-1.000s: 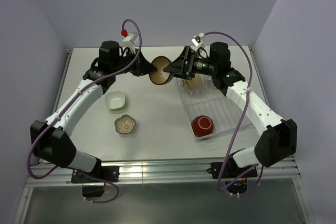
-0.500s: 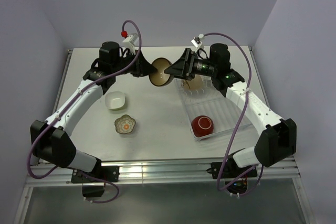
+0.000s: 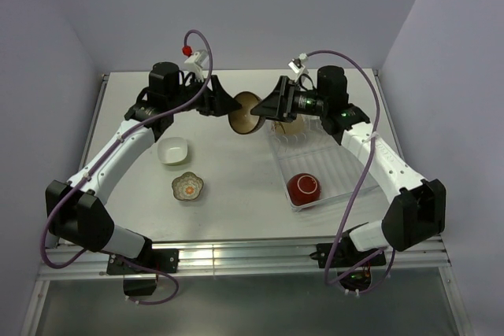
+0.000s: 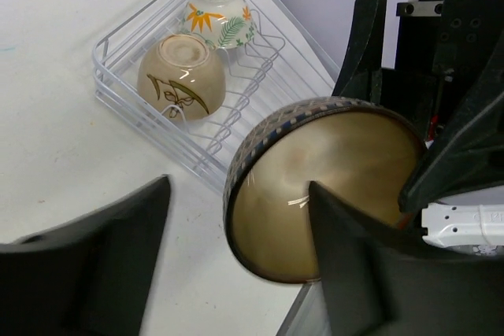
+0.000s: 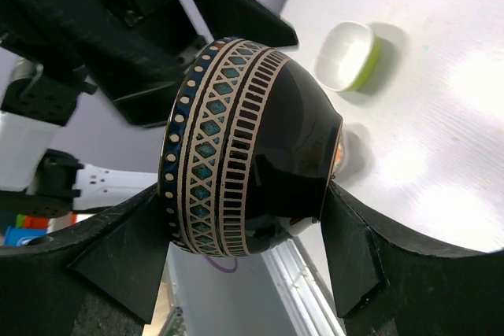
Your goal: Load the bowls into the dish rack
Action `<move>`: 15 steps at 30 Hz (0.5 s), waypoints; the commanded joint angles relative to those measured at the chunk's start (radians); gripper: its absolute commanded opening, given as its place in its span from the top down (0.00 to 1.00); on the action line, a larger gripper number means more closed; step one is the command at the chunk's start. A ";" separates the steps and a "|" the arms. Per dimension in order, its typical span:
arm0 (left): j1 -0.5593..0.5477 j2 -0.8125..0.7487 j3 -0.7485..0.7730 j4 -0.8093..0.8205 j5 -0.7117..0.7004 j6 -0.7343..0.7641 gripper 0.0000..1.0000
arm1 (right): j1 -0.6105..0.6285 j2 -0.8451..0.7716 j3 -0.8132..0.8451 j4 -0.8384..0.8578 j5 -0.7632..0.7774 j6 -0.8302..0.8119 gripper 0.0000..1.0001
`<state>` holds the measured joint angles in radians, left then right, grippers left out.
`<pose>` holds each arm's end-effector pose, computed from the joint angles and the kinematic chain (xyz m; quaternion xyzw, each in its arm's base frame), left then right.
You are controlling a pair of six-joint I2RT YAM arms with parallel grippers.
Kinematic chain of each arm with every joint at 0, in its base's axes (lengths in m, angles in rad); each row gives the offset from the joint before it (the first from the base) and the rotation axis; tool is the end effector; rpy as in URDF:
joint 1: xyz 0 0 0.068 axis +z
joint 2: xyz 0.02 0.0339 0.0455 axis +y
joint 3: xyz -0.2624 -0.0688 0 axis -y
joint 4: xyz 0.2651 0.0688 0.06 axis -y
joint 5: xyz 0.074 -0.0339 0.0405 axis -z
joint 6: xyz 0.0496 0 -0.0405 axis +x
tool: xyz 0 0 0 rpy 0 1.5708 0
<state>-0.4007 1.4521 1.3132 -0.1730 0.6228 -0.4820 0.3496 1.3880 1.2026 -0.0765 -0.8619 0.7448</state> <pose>0.3281 -0.1704 0.3617 0.1490 0.7762 -0.4633 0.4009 0.3127 0.1541 0.3541 -0.1078 0.7567 0.5708 0.2999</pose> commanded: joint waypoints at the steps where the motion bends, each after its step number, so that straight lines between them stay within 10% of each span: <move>1: -0.001 -0.032 0.023 -0.003 0.002 0.025 0.20 | -0.046 -0.072 0.038 -0.034 -0.011 -0.102 1.00; 4: 0.002 -0.035 0.023 -0.019 -0.001 0.039 0.01 | -0.093 -0.098 0.041 -0.112 0.003 -0.183 1.00; 15: 0.023 -0.027 0.092 -0.146 -0.011 0.115 0.01 | -0.262 -0.126 0.169 -0.621 0.136 -0.666 1.00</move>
<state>-0.3889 1.4521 1.3495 -0.2905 0.6193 -0.4099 0.1085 1.3369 1.2827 -0.5365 -0.8005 0.3088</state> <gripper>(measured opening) 0.995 0.757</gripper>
